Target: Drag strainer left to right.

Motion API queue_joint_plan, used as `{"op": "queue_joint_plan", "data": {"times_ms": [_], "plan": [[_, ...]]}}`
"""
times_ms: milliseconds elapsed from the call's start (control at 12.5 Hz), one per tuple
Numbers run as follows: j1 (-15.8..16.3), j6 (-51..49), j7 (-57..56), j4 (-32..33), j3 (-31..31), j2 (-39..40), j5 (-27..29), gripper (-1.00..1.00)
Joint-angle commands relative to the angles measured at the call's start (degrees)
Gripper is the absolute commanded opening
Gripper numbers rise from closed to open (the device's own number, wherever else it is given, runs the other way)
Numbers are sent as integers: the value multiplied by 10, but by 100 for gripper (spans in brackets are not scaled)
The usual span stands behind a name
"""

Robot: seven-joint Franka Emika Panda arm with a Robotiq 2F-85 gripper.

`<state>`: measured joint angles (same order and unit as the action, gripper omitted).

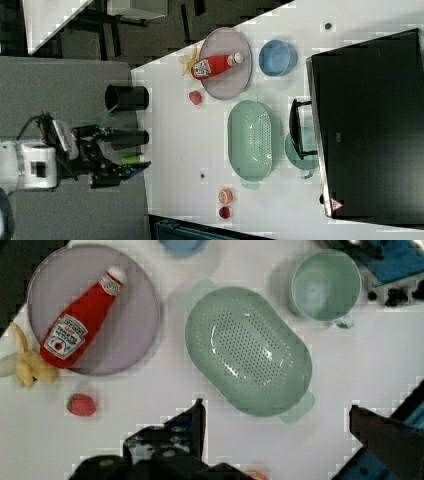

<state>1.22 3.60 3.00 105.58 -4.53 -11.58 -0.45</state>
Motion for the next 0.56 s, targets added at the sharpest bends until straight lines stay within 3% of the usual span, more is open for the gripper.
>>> {"op": "queue_joint_plan", "data": {"times_ms": [80, 560], "plan": [[-4, -21, -34, -8, -4, 12, -12, 100], [-4, -34, -35, -5, -3, 16, -12, 100]]}}
